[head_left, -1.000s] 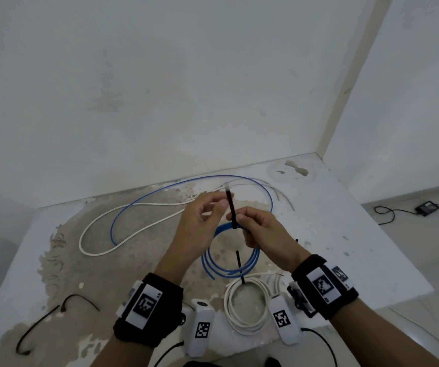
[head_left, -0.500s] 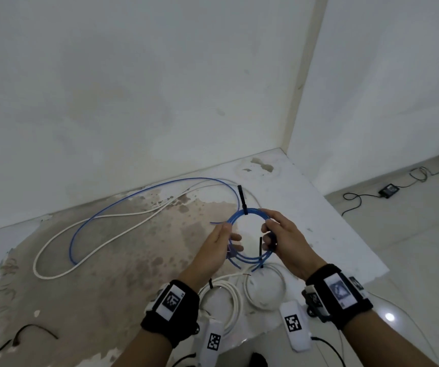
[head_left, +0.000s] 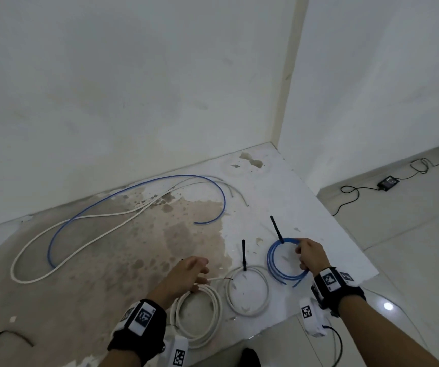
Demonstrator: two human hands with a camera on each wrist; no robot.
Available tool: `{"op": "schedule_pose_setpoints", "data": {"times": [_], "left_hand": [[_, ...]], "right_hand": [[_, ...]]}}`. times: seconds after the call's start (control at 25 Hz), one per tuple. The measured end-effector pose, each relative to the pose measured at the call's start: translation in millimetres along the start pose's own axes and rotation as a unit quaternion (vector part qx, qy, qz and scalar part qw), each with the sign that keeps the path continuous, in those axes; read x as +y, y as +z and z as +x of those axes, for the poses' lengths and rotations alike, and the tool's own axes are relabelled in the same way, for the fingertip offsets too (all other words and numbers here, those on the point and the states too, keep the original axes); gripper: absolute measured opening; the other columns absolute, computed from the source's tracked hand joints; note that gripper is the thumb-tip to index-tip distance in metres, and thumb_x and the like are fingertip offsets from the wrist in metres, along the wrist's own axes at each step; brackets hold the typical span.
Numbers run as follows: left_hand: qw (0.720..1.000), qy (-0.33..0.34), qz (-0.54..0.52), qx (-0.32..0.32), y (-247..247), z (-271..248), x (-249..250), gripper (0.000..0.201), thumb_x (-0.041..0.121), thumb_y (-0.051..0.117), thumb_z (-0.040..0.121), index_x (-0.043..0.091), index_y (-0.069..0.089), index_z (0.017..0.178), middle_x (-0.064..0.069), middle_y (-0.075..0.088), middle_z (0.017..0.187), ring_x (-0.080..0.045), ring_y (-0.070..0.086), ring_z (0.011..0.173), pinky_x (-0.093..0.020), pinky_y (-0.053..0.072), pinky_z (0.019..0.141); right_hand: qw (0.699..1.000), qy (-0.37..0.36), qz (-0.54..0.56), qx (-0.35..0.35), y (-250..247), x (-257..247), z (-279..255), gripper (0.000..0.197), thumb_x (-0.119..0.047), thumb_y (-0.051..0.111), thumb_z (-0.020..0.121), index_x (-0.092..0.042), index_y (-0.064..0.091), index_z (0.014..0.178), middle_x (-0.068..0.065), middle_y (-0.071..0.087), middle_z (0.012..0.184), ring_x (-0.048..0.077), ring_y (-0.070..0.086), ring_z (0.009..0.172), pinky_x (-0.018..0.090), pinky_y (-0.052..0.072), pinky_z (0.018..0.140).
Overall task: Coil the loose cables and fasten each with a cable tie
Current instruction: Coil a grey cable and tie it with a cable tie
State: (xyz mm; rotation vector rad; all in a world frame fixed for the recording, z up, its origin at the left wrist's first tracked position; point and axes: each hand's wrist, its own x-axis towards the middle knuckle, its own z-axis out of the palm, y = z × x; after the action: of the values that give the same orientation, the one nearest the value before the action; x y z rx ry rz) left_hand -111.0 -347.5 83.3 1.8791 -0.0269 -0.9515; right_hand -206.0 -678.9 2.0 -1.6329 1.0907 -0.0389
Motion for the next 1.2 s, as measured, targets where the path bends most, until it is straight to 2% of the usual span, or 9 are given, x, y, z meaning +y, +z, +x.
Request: {"op": "schedule_pose_setpoints", "data": {"times": [0.08, 0.16, 0.28, 0.48, 0.6, 0.68, 0.92, 1.04, 1.2], "left_hand": [[1.000, 0.010, -0.006, 0.022, -4, 7, 2, 0.023, 0.023, 0.047, 0.101, 0.008, 0.061, 0.112, -0.011, 0.064, 0.103, -0.017, 0.062, 0.073, -0.021, 0.048, 0.059], [0.998, 0.037, 0.018, 0.051, -10, 23, 7, 0.019, 0.017, 0.049, 0.100, 0.007, 0.061, 0.111, -0.013, 0.064, 0.103, -0.018, 0.063, 0.073, -0.017, 0.050, 0.058], [0.977, 0.098, 0.146, 0.119, -12, 64, 18, 0.022, 0.018, 0.057, 0.096, 0.010, 0.063, 0.115, -0.007, 0.066, 0.107, -0.020, 0.063, 0.086, -0.027, 0.052, 0.078], [0.918, 0.137, 0.334, 0.165, -2, 135, 22, 0.040, 0.024, 0.060, 0.093, 0.017, 0.055, 0.131, -0.008, 0.052, 0.133, -0.032, 0.050, 0.120, -0.043, 0.040, 0.100], [0.851, 0.091, 0.484, 0.181, 1, 153, 23, 0.025, 0.030, 0.055, 0.094, 0.021, 0.060, 0.117, -0.006, 0.054, 0.125, -0.032, 0.045, 0.117, -0.043, 0.037, 0.097], [0.834, 0.075, 0.515, 0.184, 2, 151, 25, 0.019, 0.031, 0.050, 0.096, 0.019, 0.062, 0.104, -0.006, 0.059, 0.113, -0.032, 0.047, 0.111, -0.042, 0.035, 0.095], [0.938, 0.211, 0.242, 0.129, -15, 101, 57, 0.015, 0.025, 0.055, 0.097, 0.014, 0.064, 0.100, 0.001, 0.065, 0.093, -0.016, 0.060, 0.086, -0.026, 0.048, 0.078], [0.936, 0.168, 0.295, 0.096, -41, 75, 86, 0.027, 0.025, 0.047, 0.101, 0.011, 0.068, 0.092, -0.003, 0.068, 0.101, -0.021, 0.063, 0.088, -0.029, 0.050, 0.079], [0.945, 0.208, 0.243, 0.074, -72, 37, 113, 0.034, 0.023, 0.037, 0.105, 0.004, 0.064, 0.096, 0.016, 0.061, 0.083, -0.021, 0.050, 0.071, -0.020, 0.038, 0.061]], "right_hand": [[0.995, -0.062, -0.080, 0.011, 10, 12, 4, 0.031, -0.006, 0.042, 0.101, 0.001, 0.066, 0.120, 0.016, 0.065, 0.095, 0.032, 0.060, 0.079, 0.040, 0.052, 0.073], [0.976, -0.120, -0.176, 0.054, 17, 23, 2, 0.030, -0.011, 0.054, 0.098, -0.003, 0.065, 0.126, 0.024, 0.064, 0.116, 0.039, 0.061, 0.102, 0.043, 0.050, 0.089], [0.950, -0.166, -0.243, 0.100, 22, 31, -10, 0.042, -0.021, 0.071, 0.090, -0.008, 0.064, 0.129, 0.024, 0.059, 0.122, 0.044, 0.054, 0.107, 0.051, 0.047, 0.091], [0.946, -0.181, -0.256, 0.078, 14, 37, -14, 0.050, -0.027, 0.074, 0.089, -0.010, 0.060, 0.134, 0.018, 0.057, 0.126, 0.039, 0.052, 0.111, 0.048, 0.045, 0.094], [0.949, -0.186, -0.251, 0.054, 7, 43, -8, 0.050, -0.026, 0.073, 0.089, -0.010, 0.059, 0.135, 0.018, 0.057, 0.128, 0.039, 0.052, 0.113, 0.049, 0.046, 0.097], [0.950, -0.192, -0.241, 0.046, 2, 46, -4, 0.048, -0.023, 0.072, 0.090, -0.009, 0.060, 0.134, 0.019, 0.057, 0.127, 0.039, 0.053, 0.113, 0.050, 0.047, 0.098], [0.976, -0.154, -0.150, 0.035, -8, 17, -2, 0.038, -0.021, 0.063, 0.096, -0.009, 0.059, 0.132, 0.022, 0.060, 0.120, 0.038, 0.055, 0.114, 0.049, 0.045, 0.100], [0.947, -0.276, -0.141, 0.081, -3, -31, -9, 0.033, -0.019, 0.061, 0.096, -0.011, 0.062, 0.128, 0.020, 0.065, 0.118, 0.033, 0.055, 0.111, 0.046, 0.045, 0.096], [0.908, -0.409, -0.091, -0.022, 45, -130, -34, 0.039, -0.021, 0.063, 0.096, -0.024, 0.059, 0.135, 0.002, 0.062, 0.119, 0.018, 0.052, 0.112, 0.037, 0.044, 0.096]]}}
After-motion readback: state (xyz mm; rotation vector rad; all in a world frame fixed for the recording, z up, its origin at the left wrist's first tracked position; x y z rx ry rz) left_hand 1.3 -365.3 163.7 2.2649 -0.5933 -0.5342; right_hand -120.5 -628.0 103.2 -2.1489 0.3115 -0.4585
